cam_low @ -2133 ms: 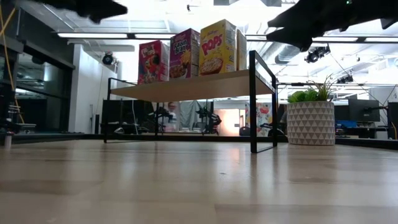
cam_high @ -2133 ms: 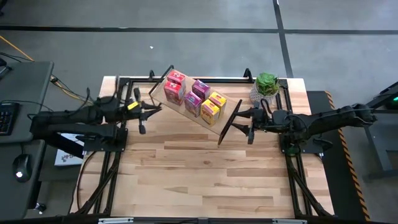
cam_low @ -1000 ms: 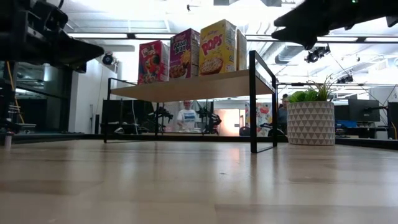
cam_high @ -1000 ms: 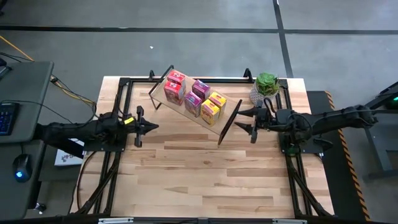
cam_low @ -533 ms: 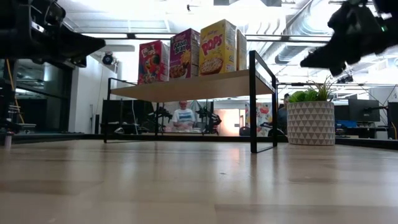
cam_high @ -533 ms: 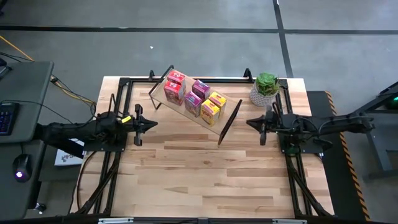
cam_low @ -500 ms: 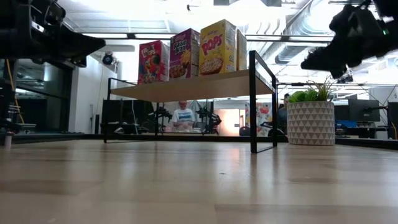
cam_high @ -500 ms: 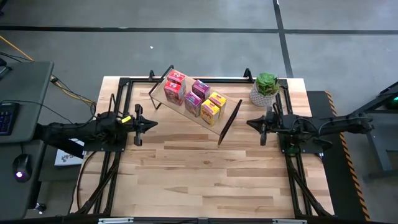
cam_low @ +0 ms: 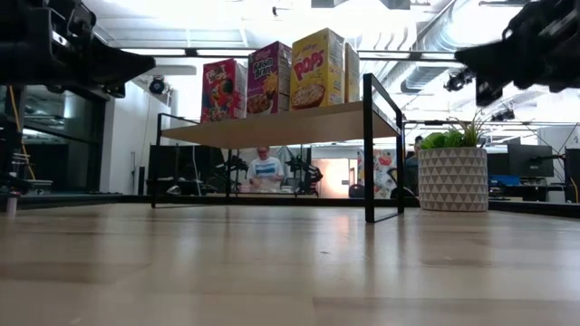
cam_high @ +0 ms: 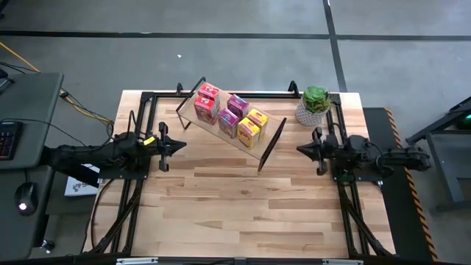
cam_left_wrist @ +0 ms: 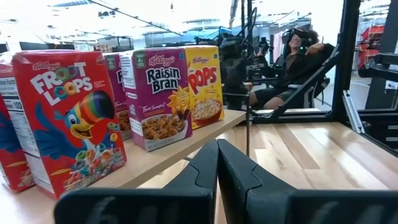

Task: Stack cereal on shelf
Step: Return to Home Position

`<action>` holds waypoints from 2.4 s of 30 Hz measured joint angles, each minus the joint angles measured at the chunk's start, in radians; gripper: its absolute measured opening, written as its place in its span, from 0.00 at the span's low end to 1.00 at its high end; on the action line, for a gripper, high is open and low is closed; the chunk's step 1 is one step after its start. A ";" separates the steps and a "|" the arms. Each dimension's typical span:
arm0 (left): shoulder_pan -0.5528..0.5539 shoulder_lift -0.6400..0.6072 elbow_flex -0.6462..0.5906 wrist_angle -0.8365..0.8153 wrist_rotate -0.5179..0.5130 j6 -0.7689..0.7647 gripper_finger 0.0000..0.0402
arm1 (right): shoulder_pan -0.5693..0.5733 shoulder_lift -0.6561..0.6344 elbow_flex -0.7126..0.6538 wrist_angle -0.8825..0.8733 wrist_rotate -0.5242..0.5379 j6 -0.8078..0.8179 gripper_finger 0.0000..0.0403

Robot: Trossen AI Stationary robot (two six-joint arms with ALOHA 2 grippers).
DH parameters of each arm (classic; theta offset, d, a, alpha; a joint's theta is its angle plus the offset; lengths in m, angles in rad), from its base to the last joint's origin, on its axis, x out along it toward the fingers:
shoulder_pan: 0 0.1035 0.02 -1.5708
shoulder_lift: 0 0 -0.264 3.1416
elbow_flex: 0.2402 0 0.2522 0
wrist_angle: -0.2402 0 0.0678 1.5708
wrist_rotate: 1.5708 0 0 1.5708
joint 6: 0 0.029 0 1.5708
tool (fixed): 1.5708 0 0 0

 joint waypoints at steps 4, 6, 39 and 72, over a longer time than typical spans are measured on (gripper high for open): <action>0.000 0.000 0.000 0.000 0.000 0.000 0.00 | 0.000 -0.001 0.000 0.014 -0.079 -0.126 0.00; 0.000 0.000 0.000 0.000 0.000 0.000 0.00 | 0.000 -0.001 0.000 -0.021 -0.079 -0.149 0.00; -0.002 -0.087 0.001 -0.165 0.021 0.000 0.00 | -0.003 0.067 0.000 -0.153 0.044 0.117 0.00; -0.001 -0.087 0.000 -0.165 0.019 0.000 0.00 | 0.004 -0.037 -0.001 -0.147 0.035 0.057 0.00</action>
